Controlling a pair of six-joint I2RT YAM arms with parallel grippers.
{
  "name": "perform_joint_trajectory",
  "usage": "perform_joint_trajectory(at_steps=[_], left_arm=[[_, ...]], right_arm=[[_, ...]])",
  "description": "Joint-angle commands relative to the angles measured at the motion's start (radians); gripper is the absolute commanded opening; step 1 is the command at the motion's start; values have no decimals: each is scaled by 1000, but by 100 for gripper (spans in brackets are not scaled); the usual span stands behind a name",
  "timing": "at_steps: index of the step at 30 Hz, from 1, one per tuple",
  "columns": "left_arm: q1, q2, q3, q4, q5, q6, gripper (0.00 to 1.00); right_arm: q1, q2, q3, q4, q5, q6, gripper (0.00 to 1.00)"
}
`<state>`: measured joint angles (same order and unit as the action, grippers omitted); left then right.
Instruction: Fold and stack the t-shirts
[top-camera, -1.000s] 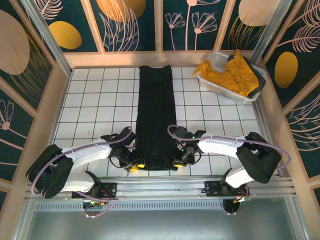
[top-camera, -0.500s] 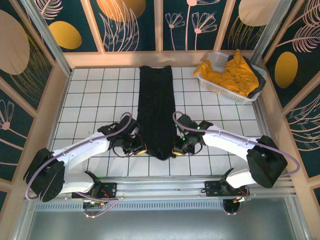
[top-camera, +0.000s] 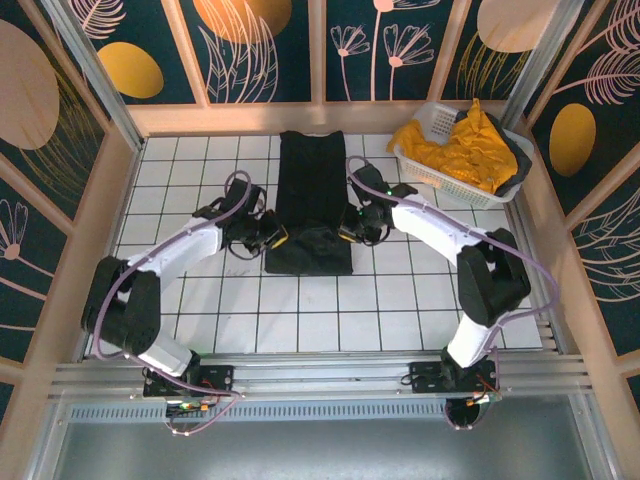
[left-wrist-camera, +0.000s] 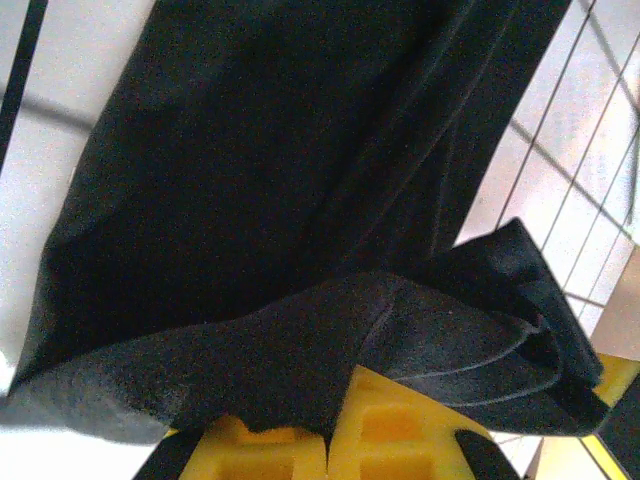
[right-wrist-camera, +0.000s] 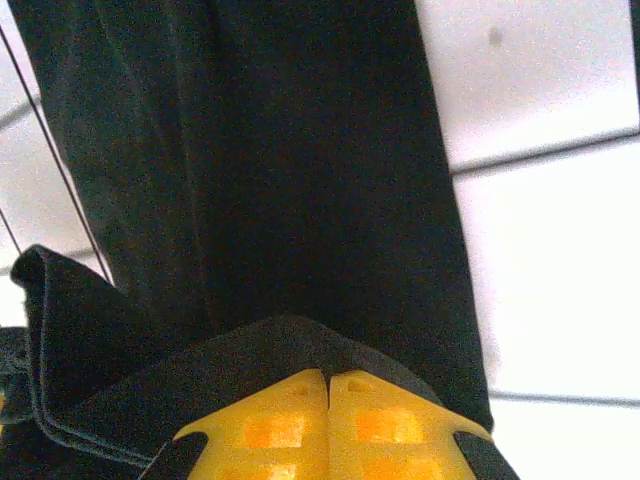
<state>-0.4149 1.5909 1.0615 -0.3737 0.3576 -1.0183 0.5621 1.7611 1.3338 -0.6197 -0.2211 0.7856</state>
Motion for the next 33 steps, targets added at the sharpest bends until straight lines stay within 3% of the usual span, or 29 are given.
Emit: perform_joint_trajectory(at_steps=[1, 11, 12, 15, 18, 23, 28, 33], left_arm=[[32, 76, 102, 41, -10, 66, 0], [112, 359, 345, 44, 13, 132, 2], [117, 387, 375, 38, 15, 143, 15], [123, 421, 446, -5, -14, 174, 53], [123, 375, 429, -10, -51, 196, 65], [123, 201, 198, 18, -86, 172, 65], [124, 35, -130, 167, 37, 27, 55], [122, 12, -265, 278, 100, -80, 52]], right_arm=[[-10, 79, 110, -14, 26, -47, 0], [-106, 361, 378, -64, 23, -69, 0], [-111, 383, 395, -61, 18, -71, 4], [-124, 392, 427, -16, 18, -106, 48], [-137, 377, 479, -48, 53, -145, 62], [-153, 271, 390, -70, 98, -147, 64], [-117, 76, 80, 32, 55, -74, 66], [-61, -21, -159, 162, -52, 41, 65]])
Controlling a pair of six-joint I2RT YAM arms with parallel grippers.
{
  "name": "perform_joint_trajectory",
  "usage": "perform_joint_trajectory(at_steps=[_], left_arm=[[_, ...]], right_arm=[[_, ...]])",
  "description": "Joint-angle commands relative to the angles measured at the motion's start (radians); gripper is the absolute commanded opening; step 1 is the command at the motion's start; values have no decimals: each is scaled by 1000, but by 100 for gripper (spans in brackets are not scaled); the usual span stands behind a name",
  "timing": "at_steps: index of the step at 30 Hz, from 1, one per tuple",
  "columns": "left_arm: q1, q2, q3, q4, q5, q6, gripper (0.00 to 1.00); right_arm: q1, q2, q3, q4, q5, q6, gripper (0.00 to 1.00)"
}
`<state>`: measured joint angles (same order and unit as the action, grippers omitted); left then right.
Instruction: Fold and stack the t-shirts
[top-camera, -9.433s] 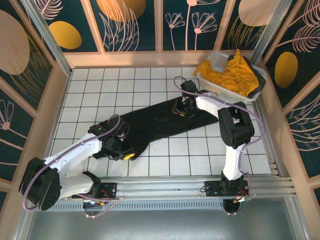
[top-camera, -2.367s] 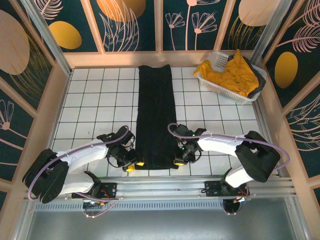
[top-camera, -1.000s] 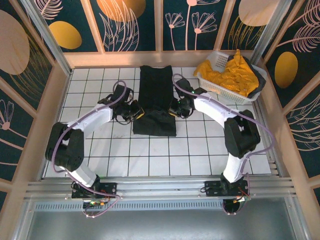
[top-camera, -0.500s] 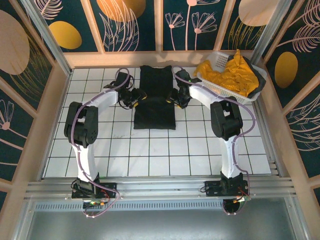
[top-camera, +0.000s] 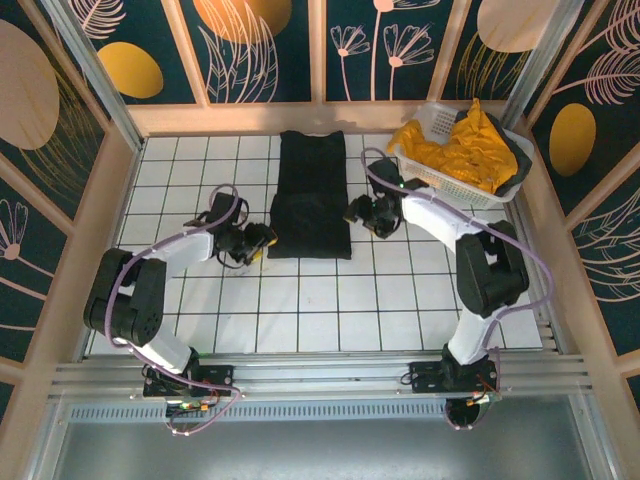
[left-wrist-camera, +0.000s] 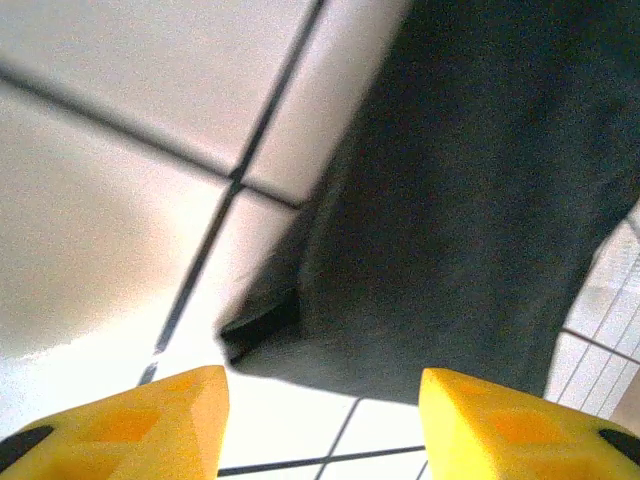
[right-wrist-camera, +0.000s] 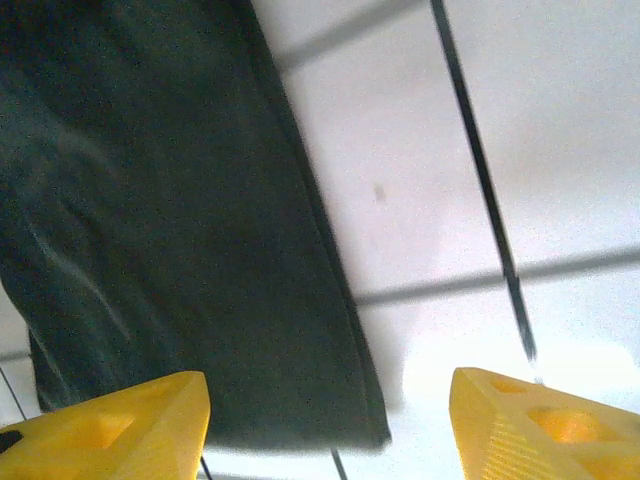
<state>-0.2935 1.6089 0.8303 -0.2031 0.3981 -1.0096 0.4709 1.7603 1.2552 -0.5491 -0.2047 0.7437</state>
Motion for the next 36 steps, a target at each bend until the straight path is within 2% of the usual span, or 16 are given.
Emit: perform_joint_trajectory(at_steps=[1, 5, 12, 14, 16, 19, 22, 25, 30, 36], left_arm=[[-2, 5, -42, 129, 73, -105, 52], [-11, 67, -47, 143, 86, -119, 48], [-26, 155, 10, 175, 82, -127, 46], [-30, 182, 42, 175, 78, -131, 44], [-32, 199, 65, 182, 72, -136, 40], [-32, 207, 95, 163, 52, -127, 23], [-32, 180, 94, 140, 28, -109, 2], [-32, 136, 66, 125, 38, -92, 0], [-47, 36, -15, 95, 117, -57, 0], [-118, -136, -121, 0, 173, -66, 0]], right_arm=[[41, -20, -105, 110, -84, 98, 64], [55, 18, -154, 171, -128, 137, 62], [53, 120, -124, 207, -144, 150, 56], [52, 152, -115, 228, -165, 171, 48], [52, 167, -105, 235, -169, 190, 36], [49, 165, -102, 227, -144, 204, 18], [48, 132, -119, 218, -119, 206, 1], [47, 82, -153, 201, -104, 205, 0], [69, -6, -243, 152, -138, 140, 0], [119, -175, -365, 68, -199, 104, 0]])
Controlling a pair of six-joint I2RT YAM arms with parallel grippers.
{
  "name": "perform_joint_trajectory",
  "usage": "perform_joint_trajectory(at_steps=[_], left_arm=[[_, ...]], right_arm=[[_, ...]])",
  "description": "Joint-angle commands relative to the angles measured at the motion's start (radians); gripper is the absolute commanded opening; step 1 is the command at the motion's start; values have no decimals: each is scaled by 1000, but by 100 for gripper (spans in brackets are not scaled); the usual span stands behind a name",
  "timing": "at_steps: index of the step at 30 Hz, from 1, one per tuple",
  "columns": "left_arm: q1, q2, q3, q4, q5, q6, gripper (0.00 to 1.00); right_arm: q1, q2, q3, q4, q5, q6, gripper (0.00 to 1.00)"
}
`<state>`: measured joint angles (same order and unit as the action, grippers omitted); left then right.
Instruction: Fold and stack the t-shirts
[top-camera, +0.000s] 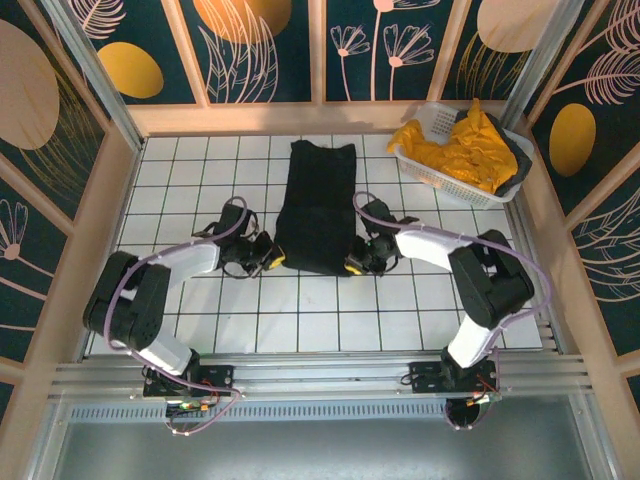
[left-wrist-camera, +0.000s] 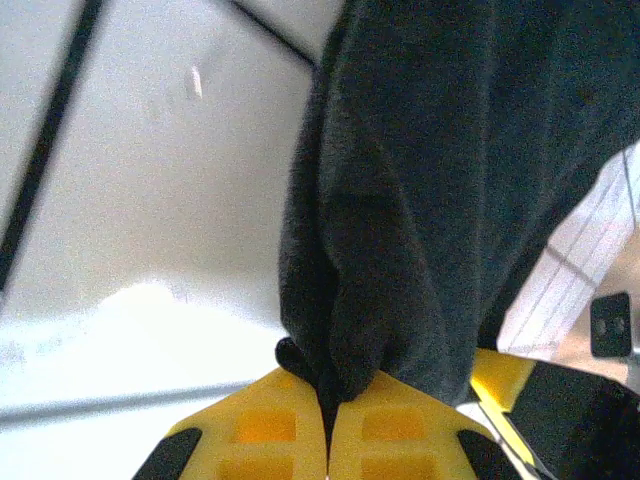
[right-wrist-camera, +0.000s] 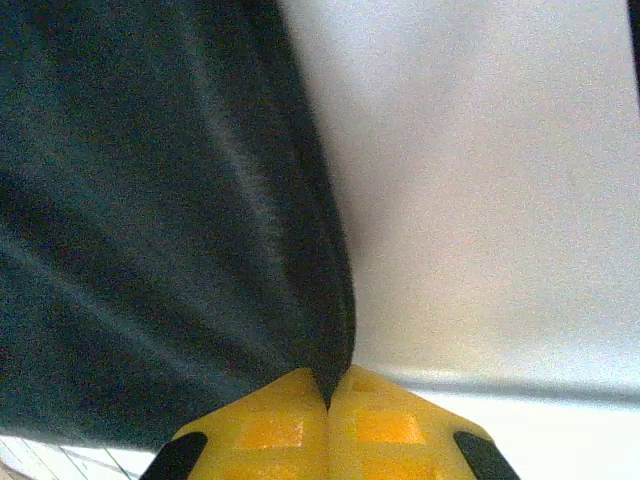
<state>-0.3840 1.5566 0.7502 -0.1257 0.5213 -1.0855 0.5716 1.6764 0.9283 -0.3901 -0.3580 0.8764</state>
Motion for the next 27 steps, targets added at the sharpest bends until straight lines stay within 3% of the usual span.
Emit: perform_joint_trajectory(at_steps=[1, 5, 11, 18, 27], left_arm=[[-32, -130, -55, -95, 47, -4, 0], [-32, -263, -30, -181, 17, -40, 0], [-23, -295, 112, -203, -63, -113, 0], [34, -159, 313, -187, -63, -109, 0], [86, 110, 603, -158, -49, -71, 0]], right_arm=[[19, -130, -49, -109, -48, -17, 0], [6, -235, -38, -172, -52, 38, 0], [-16, -280, 105, -244, -33, 135, 0], [-86, -191, 310, -251, -20, 184, 0], [-173, 84, 628, -246, 1, 137, 0]])
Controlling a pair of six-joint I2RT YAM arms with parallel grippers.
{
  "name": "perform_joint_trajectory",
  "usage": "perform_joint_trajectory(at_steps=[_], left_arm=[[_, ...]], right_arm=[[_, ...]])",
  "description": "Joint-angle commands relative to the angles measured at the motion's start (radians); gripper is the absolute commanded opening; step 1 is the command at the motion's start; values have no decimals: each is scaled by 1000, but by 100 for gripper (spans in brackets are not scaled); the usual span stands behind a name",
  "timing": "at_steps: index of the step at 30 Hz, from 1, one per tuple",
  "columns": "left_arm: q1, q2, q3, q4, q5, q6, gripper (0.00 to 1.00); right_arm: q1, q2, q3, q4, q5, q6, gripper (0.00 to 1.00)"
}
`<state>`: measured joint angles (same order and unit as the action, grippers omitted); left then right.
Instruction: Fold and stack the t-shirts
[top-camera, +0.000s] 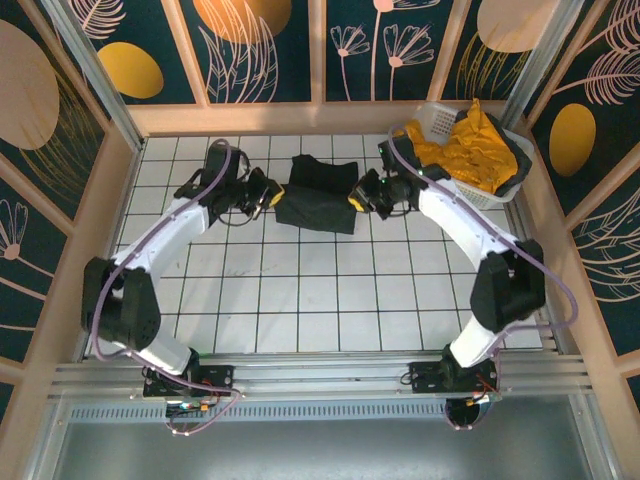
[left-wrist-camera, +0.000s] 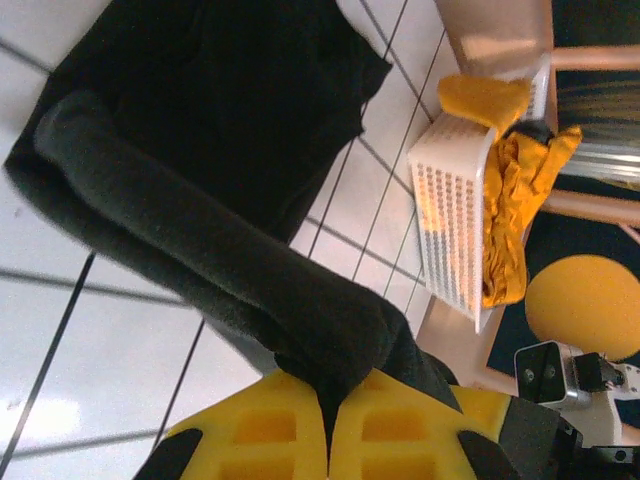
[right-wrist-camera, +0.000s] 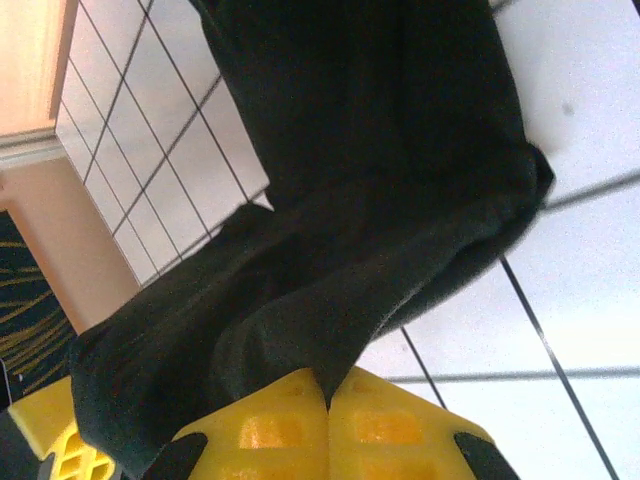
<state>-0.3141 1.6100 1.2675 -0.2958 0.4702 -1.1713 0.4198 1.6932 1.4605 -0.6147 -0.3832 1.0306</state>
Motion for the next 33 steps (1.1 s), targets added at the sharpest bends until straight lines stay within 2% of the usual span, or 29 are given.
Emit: perform_joint_trajectory(at_steps=[1, 7, 13, 24, 25, 26, 28, 30, 31, 33], left_arm=[[20, 92, 119, 13, -1, 17, 0], [38, 309, 291, 55, 10, 27, 0], [55, 507, 505, 37, 30, 56, 0], [76, 737, 740, 1, 51, 64, 0], [77, 763, 767, 0, 58, 66, 1], [79, 783, 795, -2, 61, 70, 8], [88, 813, 851, -25, 45, 84, 34], [93, 803, 888, -55, 15, 107, 53], [93, 783, 886, -62, 4, 114, 57], [93, 721, 834, -60, -17, 117, 59]], right_arm=[[-31, 99, 127, -19, 29, -22, 0], [-79, 271, 284, 5, 44, -35, 0], [-103, 373, 376, 13, 104, -32, 0], [-168, 587, 569, 3, 56, -58, 0], [-174, 605, 587, 8, 48, -62, 3], [-179, 620, 609, 13, 38, -70, 14], [-191, 659, 676, 23, 0, -102, 42], [-201, 689, 768, -15, -14, -145, 56], [-204, 691, 806, -39, -4, -170, 64], [-209, 665, 832, -57, 18, -211, 74]])
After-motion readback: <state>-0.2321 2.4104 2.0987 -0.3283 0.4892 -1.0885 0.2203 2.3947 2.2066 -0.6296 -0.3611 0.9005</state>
